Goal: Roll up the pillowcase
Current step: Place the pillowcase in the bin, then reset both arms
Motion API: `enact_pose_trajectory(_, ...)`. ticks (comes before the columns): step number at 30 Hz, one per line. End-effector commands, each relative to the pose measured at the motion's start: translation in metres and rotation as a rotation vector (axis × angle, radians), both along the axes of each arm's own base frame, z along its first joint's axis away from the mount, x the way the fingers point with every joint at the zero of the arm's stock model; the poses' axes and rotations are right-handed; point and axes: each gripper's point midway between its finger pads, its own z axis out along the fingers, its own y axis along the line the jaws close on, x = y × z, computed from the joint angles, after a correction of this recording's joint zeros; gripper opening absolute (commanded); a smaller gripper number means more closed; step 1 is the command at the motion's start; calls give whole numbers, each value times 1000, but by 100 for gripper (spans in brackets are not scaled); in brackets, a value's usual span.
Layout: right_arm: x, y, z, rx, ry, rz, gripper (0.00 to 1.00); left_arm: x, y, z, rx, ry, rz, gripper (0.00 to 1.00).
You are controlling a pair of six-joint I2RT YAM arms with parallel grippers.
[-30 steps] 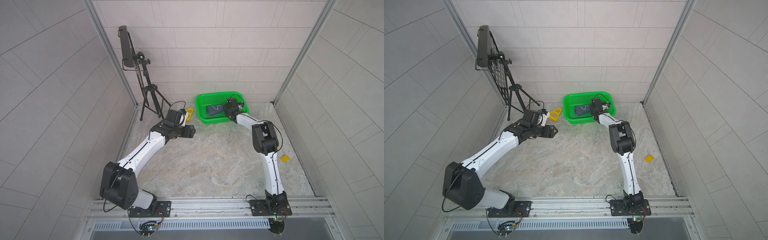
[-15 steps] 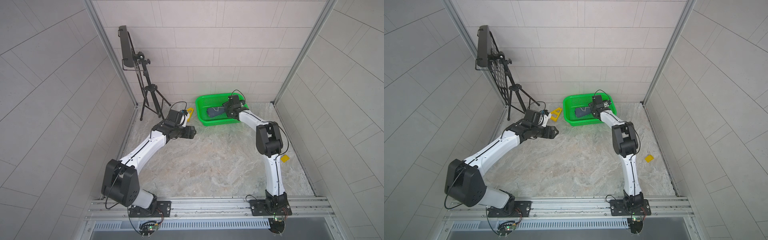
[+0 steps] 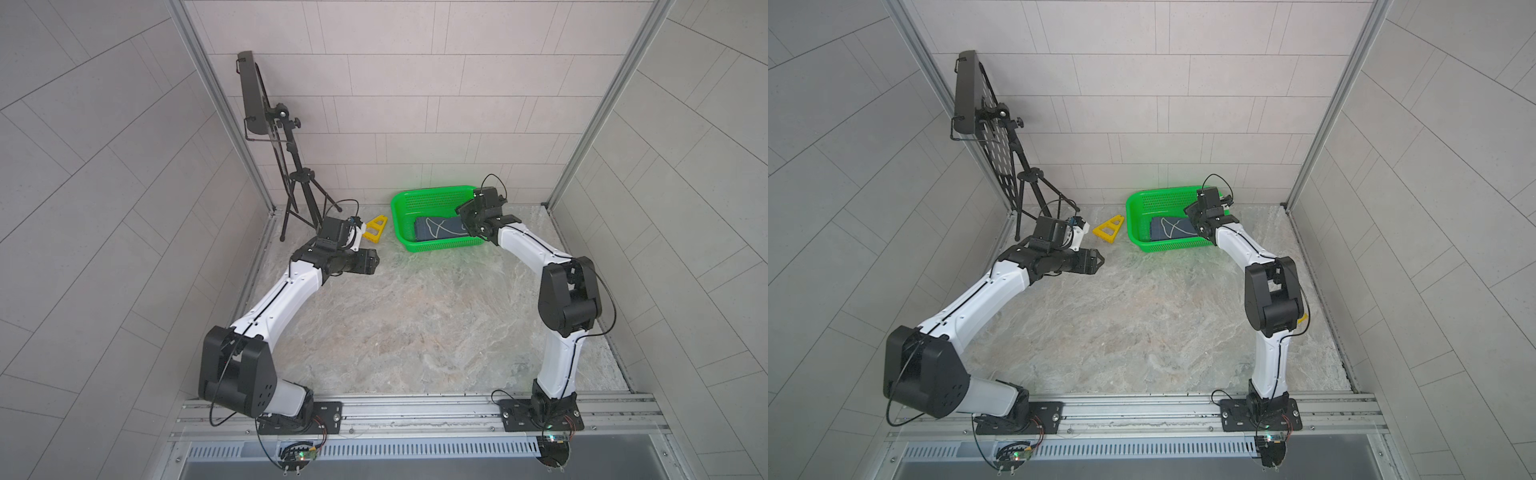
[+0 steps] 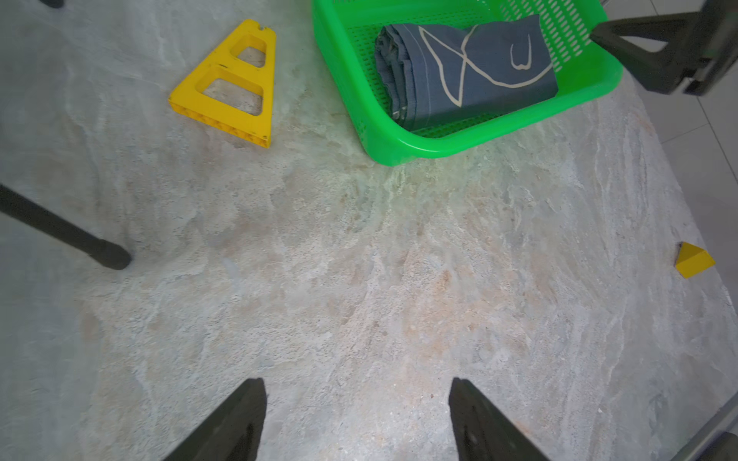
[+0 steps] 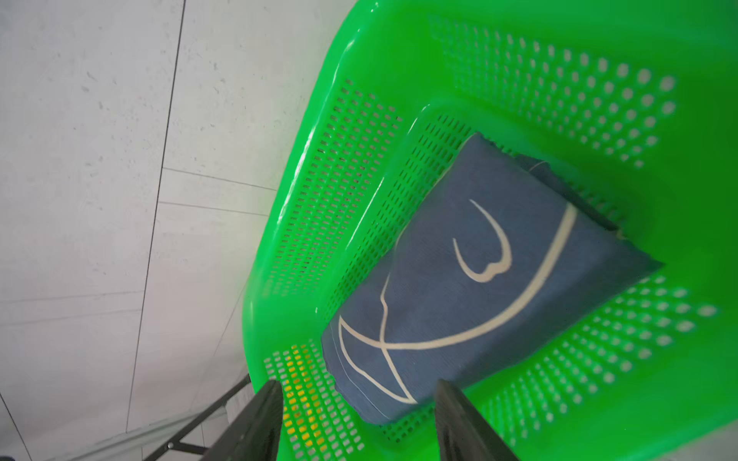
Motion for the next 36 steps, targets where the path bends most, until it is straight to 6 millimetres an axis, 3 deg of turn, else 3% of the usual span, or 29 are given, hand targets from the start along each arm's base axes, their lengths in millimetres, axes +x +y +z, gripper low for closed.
enact_pose_trajectory(1, -32, -14, 29, -214, -59, 180, 66, -10, 43, 5, 105, -52, 81, 81)
enact_pose_trajectory(7, -108, -53, 36, -541, -140, 311, 79, -16, 123, -18, 282, -142, 311, 89)
enact_pose_trajectory(8, -121, -59, 35, -604, -166, 327, 84, -17, 136, -25, 309, -147, 360, 91)
enact_pose_trajectory(9, -134, -69, 29, -668, -168, 304, 96, -18, 148, -33, 313, -144, 410, 92)
enact_pose_trajectory(10, -145, -81, 26, -710, -170, 260, 100, -18, 157, -39, 317, -144, 453, 93)
enact_pose_trajectory(13, -168, -104, 18, -833, -242, 205, 100, -15, 176, -56, 358, -151, 524, 100)
enact_pose_trajectory(15, -178, -125, -1, -913, -229, 118, 100, -8, 179, -63, 362, -169, 540, 100)
enact_pose_trajectory(20, -173, -143, -37, -990, -232, 77, 100, 11, 184, -64, 355, -248, 574, 100)
enact_pose_trajectory(25, -160, -153, -36, -1057, -208, 46, 100, 15, 187, -74, 331, -333, 618, 100)
enact_pose_trajectory(36, -163, -158, -38, -1074, -167, 48, 100, 18, 185, -78, 304, -385, 615, 100)
